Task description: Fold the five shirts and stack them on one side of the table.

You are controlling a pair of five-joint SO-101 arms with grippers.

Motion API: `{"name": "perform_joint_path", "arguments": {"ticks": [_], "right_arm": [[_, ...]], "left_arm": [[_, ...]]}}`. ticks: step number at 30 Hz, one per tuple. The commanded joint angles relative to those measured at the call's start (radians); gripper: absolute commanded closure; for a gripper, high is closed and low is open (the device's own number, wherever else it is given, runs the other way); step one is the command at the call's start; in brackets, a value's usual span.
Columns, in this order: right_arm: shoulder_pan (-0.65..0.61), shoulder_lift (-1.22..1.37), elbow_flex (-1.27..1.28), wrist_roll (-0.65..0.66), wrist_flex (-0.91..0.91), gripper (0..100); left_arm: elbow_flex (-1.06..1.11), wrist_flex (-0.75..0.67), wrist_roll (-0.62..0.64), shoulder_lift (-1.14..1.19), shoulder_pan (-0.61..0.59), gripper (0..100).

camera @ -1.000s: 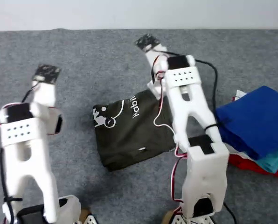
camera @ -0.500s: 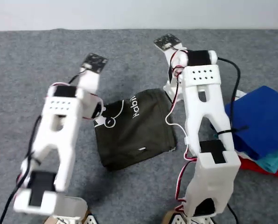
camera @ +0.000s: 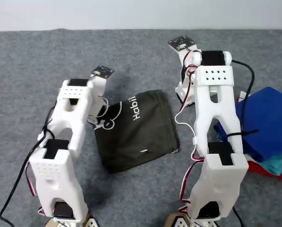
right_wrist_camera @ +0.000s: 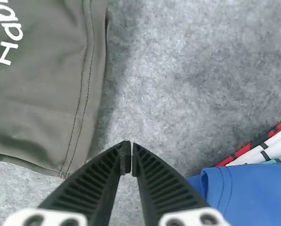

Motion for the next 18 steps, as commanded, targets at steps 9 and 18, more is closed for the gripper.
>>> {"name": "perform_joint_path", "arguments": {"ticks": [9, 18], "right_arm": [[-0.022, -0.074, -0.046, -0.012, 0.065, 98.8], [-0.084, -0.196, 0.084, -0.117, 0.102, 98.9]], "left_arm": [[-0.033, 0.127, -0.006, -0.227, -0.028, 99], [0.064, 0.23, -0.014, -0.574, -0.124, 99]]}}
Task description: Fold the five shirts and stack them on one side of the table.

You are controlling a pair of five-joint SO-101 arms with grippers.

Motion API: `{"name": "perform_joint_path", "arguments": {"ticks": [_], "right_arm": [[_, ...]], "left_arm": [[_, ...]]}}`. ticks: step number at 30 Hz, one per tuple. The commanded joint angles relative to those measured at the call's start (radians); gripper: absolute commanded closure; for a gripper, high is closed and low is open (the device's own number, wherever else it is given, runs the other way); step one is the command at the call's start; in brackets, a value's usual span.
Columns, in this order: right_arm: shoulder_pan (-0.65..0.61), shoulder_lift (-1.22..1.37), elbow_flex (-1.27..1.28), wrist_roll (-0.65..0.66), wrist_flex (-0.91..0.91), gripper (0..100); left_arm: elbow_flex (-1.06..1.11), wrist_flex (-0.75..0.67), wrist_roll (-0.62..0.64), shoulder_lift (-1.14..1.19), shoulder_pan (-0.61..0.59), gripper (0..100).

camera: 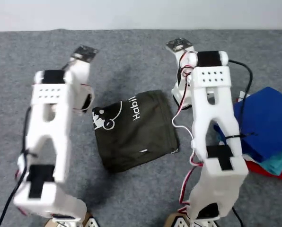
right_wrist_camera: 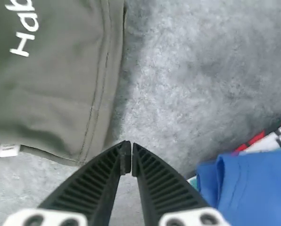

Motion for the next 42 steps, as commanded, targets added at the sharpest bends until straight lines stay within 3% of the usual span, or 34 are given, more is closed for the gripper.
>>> {"name": "perform_joint_path", "arguments": {"ticks": [1, 5, 10, 14, 22, 42], "right_arm": [[-0.048, -0.131, 0.086, -0.038, 0.042, 98.7], [-0.079, -0.174, 0.279, -0.044, 0.039, 93.0], [-0.117, -0.174, 0.394, -0.192, 0.025, 76.8], [-0.199, -0.174, 0.41, -0.216, -0.042, 75.6], [-0.335, -0.127, 0.41, -0.269, -0.139, 74.7], [-0.332, 0.3, 0.404, -0.29, -0.262, 78.2]], "left_arm": [[0.061, 0.014, -0.015, -0.16, -0.083, 99], [0.183, 0.012, -0.074, -0.267, -0.219, 99], [0.312, -0.017, -0.135, -0.365, -0.394, 99], [0.426, -0.08, -0.184, -0.423, -0.483, 99], [0.561, -0.161, -0.229, -0.502, -0.534, 99], [0.561, -0.167, -0.281, -0.509, -0.537, 99]]}}
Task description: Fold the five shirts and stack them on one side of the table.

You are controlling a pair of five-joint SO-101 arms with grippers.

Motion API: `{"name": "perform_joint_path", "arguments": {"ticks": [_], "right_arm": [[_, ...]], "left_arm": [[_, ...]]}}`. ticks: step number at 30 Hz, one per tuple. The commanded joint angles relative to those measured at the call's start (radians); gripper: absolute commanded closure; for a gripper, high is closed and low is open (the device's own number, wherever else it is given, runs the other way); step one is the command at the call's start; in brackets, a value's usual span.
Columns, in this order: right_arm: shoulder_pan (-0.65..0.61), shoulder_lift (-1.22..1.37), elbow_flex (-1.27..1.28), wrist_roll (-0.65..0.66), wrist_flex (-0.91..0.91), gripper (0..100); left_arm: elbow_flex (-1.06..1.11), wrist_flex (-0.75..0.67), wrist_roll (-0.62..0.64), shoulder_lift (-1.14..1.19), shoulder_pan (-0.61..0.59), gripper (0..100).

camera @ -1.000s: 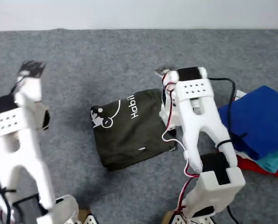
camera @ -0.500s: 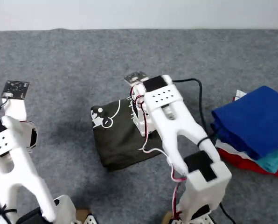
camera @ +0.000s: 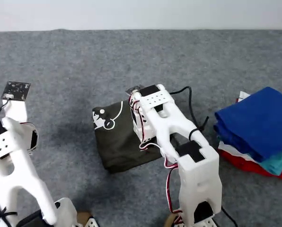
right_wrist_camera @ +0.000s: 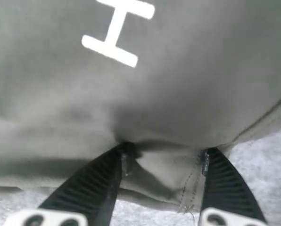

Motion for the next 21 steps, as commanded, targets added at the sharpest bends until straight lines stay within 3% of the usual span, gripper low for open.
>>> {"name": "perform_joint_path", "arguments": {"ticks": [1, 4, 5, 13, 21], "right_arm": [[-0.004, 0.05, 0.005, 0.003, 0.012, 82.0], [0.002, 0.061, -0.026, 0.06, 0.036, 98.1], [0.007, 0.061, -0.031, 0.074, 0.041, 99.4], [0.12, 0.051, -0.173, 0.218, 0.162, 98.7], [0.305, 0.097, -0.525, 0.608, 0.205, 98.8]], "left_arm": [[-0.01, -0.015, -0.038, -0.034, -0.005, 99], [-0.012, -0.015, -0.037, -0.034, -0.005, 99], [-0.012, -0.015, -0.037, -0.034, -0.005, 99], [-0.013, -0.011, -0.037, -0.035, -0.005, 99], [-0.015, 0.005, -0.035, -0.035, -0.005, 99]]}}
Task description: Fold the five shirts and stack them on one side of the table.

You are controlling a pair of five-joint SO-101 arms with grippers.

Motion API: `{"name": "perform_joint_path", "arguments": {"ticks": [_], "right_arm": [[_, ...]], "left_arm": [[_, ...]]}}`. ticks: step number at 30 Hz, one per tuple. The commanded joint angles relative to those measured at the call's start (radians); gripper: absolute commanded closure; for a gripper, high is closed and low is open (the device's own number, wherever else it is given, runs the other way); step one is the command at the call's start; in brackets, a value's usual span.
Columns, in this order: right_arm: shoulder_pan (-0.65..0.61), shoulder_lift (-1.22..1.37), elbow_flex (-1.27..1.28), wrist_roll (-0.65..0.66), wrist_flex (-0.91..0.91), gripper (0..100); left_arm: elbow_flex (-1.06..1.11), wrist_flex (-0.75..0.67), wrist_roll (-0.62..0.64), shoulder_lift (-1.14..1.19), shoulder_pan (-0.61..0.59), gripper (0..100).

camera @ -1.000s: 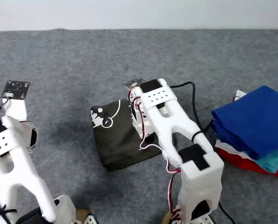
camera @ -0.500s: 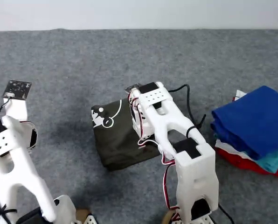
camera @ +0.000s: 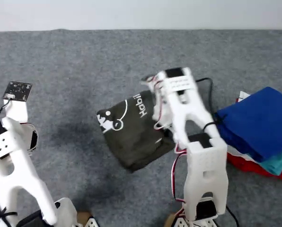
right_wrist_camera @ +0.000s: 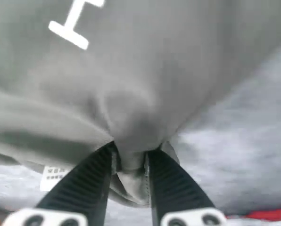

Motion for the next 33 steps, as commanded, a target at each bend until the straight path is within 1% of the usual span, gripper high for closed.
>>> {"name": "perform_joint_path", "arguments": {"ticks": [1, 4, 7, 9, 13, 14, 16, 17, 20, 21, 25, 29, 33], "right_arm": [[0.077, 0.025, -0.199, 0.23, -0.001, 98.8], [0.09, 0.104, -0.361, 0.4, -0.01, 98.8], [0.071, 0.191, -0.56, 0.497, -0.016, 98.8], [0.054, 0.26, -0.667, 0.52, -0.005, 98.8], [0.041, 0.366, -0.829, 0.52, 0.05, 98.4], [0.041, 0.383, -0.868, 0.52, 0.07, 97.1], [0.045, 0.404, -0.944, 0.517, 0.096, 91.1], [0.048, 0.409, -0.976, 0.497, 0.099, 87.6], [0.068, 0.401, -1.056, 0.362, 0.101, 78.6], [0.073, 0.392, -1.068, 0.334, 0.102, 77.3], [0.093, 0.318, -1.056, 0.229, 0.104, 77.5], [0.11, 0.193, -0.933, 0.055, 0.105, 77.5], [0.105, -0.005, -0.675, -0.161, 0.105, 77.5]], "left_arm": [[-0.015, 0.005, -0.006, -0.035, -0.005, 99], [-0.015, 0.003, -0.006, -0.035, 0.0, 99], [-0.015, 0.003, -0.005, -0.035, 0.0, 99], [-0.013, 0.005, -0.005, -0.035, 0.0, 99], [-0.013, 0.006, -0.005, -0.035, -0.003, 99], [-0.013, 0.006, -0.005, -0.035, -0.003, 99], [-0.013, 0.006, -0.005, -0.035, -0.003, 99], [-0.013, 0.006, -0.005, -0.035, -0.003, 99], [-0.013, 0.006, -0.005, -0.035, 0.0, 99], [-0.013, 0.006, -0.005, -0.035, 0.0, 99], [-0.008, 0.006, -0.005, -0.035, 0.0, 99], [-0.004, 0.006, -0.005, -0.035, 0.0, 99], [-0.007, 0.008, -0.003, -0.035, -0.005, 99]]}}
